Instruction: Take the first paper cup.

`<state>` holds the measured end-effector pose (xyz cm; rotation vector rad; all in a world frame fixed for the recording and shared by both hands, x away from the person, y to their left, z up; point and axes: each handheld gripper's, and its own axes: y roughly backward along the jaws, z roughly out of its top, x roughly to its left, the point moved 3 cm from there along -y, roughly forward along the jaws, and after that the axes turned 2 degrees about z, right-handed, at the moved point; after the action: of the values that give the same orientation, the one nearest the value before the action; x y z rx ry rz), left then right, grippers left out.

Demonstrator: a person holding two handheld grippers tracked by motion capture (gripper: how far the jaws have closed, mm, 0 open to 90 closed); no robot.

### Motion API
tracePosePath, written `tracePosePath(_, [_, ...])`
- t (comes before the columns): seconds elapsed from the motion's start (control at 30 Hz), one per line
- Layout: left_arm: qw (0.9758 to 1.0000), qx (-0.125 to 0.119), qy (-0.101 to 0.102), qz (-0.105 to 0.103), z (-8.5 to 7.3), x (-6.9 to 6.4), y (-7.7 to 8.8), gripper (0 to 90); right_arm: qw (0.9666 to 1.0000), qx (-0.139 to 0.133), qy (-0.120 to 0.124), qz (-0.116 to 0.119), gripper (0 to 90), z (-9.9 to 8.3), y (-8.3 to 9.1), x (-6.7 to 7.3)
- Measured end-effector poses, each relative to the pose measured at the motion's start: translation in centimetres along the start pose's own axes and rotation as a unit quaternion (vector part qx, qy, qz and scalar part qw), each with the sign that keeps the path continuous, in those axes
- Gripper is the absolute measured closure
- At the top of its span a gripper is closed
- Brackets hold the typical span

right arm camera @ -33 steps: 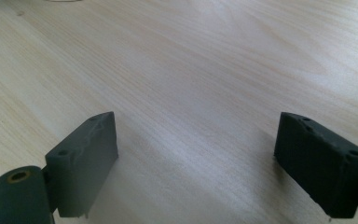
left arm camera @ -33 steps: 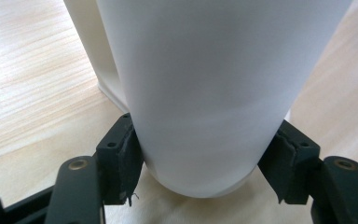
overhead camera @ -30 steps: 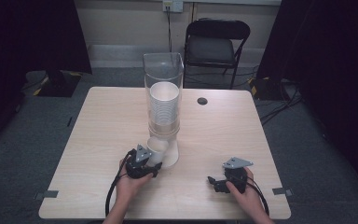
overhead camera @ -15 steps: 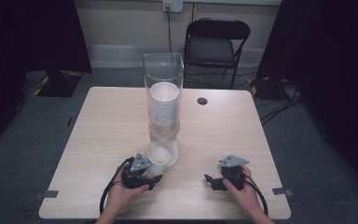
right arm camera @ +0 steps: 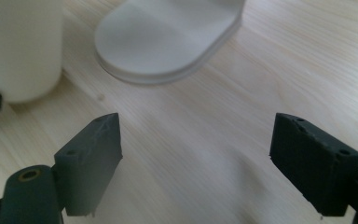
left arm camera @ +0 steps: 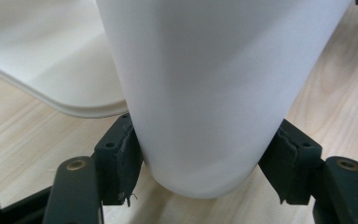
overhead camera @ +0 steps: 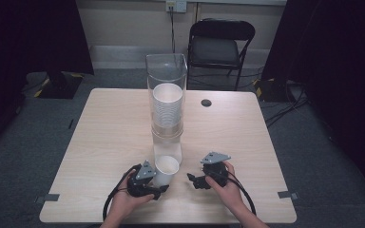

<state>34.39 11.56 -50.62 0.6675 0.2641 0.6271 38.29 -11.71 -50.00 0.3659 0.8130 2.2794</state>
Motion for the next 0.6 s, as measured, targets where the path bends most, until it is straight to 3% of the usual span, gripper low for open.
tracePosePath(0.23, [0.9999,0.009,-0.006,-0.006,0.1,-0.2,-0.5,34.5,0.9993,-0.025,-0.008,0.027,16.7,2.1,-0.4,1.5])
tracePosePath(0.43, [0.9999,0.011,-0.007,-0.007,0.1,-0.1,-0.6,33.8,0.9992,-0.021,-0.003,0.033,16.7,2.2,-0.6,1.9])
tracePosePath(0.47, [0.9999,0.008,-0.005,-0.009,0.1,-0.1,-0.7,33.2,0.9991,-0.023,-0.004,0.036,16.7,2.3,-0.6,2.0])
tracePosePath(0.5, [1.0,0.005,-0.002,-0.005,0.1,-0.1,-0.7,25.3,0.9988,-0.031,-0.005,0.038,16.7,2.5,-0.6,2.1])
tracePosePath(0.6, [1.0,0.0,0.004,0.002,0.1,0.0,-0.5,24.3,0.9988,-0.03,-0.002,0.039,16.6,2.6,-0.6,2.2])
